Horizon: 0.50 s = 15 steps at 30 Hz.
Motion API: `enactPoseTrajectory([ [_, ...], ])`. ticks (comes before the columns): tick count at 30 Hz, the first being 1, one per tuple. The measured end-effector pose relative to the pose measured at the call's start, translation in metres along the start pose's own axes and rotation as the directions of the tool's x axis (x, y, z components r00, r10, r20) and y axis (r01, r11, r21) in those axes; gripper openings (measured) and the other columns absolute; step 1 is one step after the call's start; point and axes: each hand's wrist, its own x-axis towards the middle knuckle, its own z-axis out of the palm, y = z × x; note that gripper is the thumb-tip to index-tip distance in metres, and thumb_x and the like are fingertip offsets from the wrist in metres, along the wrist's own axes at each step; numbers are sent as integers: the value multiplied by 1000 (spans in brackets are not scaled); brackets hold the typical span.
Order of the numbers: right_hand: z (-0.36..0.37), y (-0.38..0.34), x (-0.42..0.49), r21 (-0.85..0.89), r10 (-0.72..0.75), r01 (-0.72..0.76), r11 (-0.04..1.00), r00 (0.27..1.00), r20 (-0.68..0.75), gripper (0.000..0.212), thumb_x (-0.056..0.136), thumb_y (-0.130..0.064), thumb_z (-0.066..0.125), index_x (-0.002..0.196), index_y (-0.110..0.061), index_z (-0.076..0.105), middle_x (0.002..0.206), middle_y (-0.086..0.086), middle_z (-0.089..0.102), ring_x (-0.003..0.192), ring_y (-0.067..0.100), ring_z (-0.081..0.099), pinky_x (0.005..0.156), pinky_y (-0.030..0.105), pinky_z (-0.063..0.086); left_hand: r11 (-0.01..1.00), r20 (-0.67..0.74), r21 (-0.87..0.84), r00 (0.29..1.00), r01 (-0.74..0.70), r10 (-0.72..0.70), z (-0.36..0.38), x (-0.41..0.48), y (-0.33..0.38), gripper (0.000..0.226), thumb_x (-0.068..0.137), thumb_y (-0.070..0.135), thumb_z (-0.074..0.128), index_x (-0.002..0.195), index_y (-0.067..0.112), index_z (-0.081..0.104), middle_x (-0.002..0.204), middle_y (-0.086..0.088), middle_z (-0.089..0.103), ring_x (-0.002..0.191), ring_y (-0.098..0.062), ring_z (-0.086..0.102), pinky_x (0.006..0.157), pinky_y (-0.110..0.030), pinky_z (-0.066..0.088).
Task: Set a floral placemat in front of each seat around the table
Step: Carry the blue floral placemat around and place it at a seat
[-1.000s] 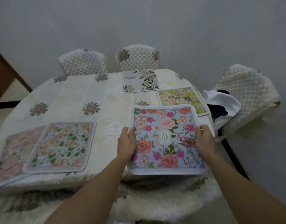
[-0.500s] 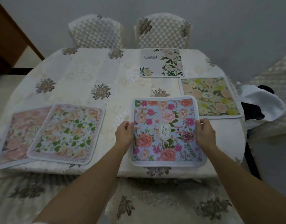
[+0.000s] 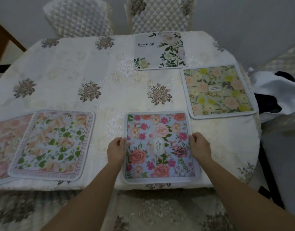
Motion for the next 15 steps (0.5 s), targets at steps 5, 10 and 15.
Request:
enactPoseTrajectory([
  [5, 1, 0, 5, -45, 1, 0, 999, 1000, 13, 26, 100, -34, 44, 88, -13, 54, 75, 2, 56, 70, 22, 54, 59, 33, 38, 1000, -5, 16, 1000, 24, -24, 1, 4, -2, 25, 100, 28, 50, 94, 9, 65, 88, -7, 68, 81, -22, 65, 64, -29, 50],
  [10, -2, -2, 6, -87, 33, -31, 996, 999, 23, 26, 100, -34, 43, 89, -13, 54, 76, 3, 56, 70, 23, 54, 59, 32, 37, 999, 5, 41, 1000, 12, -12, -1, 4, -3, 27, 100, 29, 50, 95, 10, 67, 85, -4, 69, 78, -19, 65, 63, -29, 48],
  [15, -3, 0, 4, -93, 29, -27, 995, 999, 18, 26, 100, -33, 44, 91, -12, 55, 80, 6, 58, 73, 23, 55, 62, 32, 39, 1000, -2, 23, 1000, 8, -8, -1, 1, -3, 24, 100, 30, 52, 96, 14, 70, 85, 0, 70, 79, -17, 66, 64, -28, 50],
])
